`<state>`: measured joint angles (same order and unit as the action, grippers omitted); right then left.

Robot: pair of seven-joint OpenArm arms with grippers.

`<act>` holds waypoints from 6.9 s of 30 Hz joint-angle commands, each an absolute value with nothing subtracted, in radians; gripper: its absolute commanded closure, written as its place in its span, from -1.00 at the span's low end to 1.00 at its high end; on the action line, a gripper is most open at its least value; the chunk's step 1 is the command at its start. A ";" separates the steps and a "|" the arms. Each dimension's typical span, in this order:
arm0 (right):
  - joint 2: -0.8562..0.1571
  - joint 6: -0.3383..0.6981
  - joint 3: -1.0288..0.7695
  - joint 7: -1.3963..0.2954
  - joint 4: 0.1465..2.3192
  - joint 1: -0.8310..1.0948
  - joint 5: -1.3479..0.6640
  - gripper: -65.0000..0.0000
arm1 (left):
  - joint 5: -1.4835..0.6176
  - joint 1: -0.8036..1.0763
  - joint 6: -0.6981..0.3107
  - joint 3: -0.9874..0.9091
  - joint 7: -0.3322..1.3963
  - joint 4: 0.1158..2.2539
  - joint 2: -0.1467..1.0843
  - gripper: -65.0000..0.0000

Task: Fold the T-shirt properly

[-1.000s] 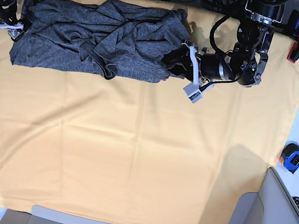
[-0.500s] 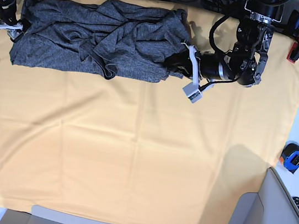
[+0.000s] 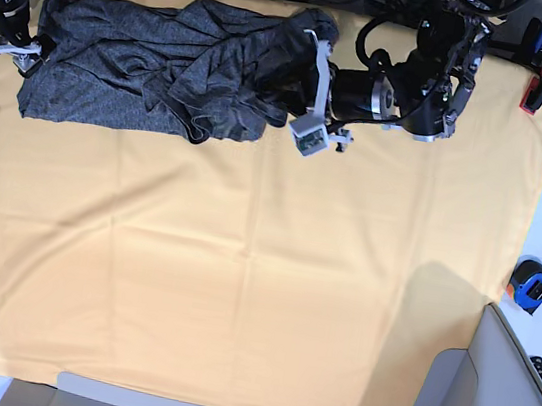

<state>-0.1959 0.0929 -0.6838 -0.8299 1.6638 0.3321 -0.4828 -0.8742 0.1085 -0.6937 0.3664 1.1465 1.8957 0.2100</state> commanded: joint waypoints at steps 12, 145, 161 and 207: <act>-0.202 0.091 -0.685 -0.855 1.666 0.335 -0.493 -0.55 | -0.889 0.073 -0.698 0.398 1.110 1.911 0.242 1.00; -0.202 0.091 -0.636 -0.858 1.666 0.343 -0.493 -0.55 | -0.725 -0.005 -0.698 0.025 1.204 1.624 0.151 0.26; -0.202 0.091 -0.634 -0.858 1.666 0.343 -0.493 -0.55 | -0.725 -0.005 -0.698 0.062 1.155 1.541 0.150 0.27; -0.205 0.091 -0.636 -0.852 1.567 0.320 -0.493 -0.55 | -0.728 0.053 -0.698 0.608 1.155 2.009 0.151 0.99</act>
<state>-0.2134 0.0959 -0.6426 -0.7517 1.5909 0.3065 -0.4713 -0.7101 0.0689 -0.6937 0.6117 1.1782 1.9888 0.1562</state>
